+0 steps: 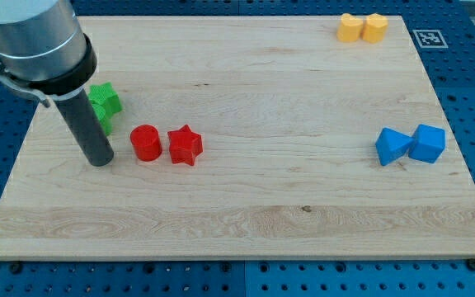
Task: Slide the red star to the center of the board
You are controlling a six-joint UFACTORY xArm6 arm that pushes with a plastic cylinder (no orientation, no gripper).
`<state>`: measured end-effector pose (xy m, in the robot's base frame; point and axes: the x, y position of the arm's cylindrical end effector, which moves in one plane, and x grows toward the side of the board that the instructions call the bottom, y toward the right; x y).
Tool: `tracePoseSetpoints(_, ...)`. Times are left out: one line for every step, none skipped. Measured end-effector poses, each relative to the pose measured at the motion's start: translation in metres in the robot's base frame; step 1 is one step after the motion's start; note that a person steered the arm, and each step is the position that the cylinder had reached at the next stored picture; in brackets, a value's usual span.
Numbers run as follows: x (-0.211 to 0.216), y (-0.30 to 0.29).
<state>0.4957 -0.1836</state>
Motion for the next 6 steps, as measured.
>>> tracePoseSetpoints(-0.001, 0.024)
tracePoseSetpoints(-0.001, 0.07)
tracePoseSetpoints(-0.004, 0.124)
tracePoseSetpoints(-0.004, 0.165)
tracePoseSetpoints(0.003, 0.166)
tracePoseSetpoints(-0.001, 0.17)
